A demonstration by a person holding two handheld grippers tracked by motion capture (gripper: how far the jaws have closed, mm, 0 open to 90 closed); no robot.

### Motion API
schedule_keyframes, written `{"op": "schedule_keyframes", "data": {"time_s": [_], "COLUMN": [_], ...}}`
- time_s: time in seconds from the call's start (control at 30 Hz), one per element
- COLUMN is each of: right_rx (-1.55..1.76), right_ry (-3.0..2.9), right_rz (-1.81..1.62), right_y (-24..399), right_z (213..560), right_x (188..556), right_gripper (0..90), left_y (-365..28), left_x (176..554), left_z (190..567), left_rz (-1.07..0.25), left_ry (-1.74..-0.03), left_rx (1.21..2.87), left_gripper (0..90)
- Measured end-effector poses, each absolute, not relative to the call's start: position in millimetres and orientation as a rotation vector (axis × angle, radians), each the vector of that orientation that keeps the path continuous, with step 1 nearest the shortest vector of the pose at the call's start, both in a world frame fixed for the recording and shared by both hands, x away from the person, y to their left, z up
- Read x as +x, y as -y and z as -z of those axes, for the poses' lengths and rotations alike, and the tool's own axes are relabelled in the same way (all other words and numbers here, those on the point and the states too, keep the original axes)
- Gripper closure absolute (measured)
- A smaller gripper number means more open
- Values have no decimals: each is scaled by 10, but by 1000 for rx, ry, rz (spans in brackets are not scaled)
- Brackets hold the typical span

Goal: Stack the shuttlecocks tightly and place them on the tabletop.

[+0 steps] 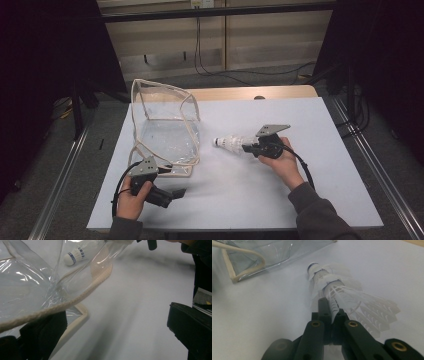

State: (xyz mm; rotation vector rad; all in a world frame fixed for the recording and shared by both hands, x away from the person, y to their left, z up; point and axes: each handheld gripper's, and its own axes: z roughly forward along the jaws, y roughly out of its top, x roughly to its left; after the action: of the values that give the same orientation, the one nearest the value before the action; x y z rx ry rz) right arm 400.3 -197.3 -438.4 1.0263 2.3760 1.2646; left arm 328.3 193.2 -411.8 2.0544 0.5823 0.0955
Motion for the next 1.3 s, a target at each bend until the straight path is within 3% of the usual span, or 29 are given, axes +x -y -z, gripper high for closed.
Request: {"op": "schedule_keyframes", "data": {"time_s": [1.3], "right_rx": [1004], "right_ry": [-2396], "right_rz": [-1239], "right_y": [1830], "right_z": [4425], "right_x": [4064], "right_gripper": [893], "left_y": [-1932], "left_x": [3284], "left_z": [4121], "left_rz": [-97], "left_ry": [-583], "left_rx": [2056], "left_gripper": [28]}}
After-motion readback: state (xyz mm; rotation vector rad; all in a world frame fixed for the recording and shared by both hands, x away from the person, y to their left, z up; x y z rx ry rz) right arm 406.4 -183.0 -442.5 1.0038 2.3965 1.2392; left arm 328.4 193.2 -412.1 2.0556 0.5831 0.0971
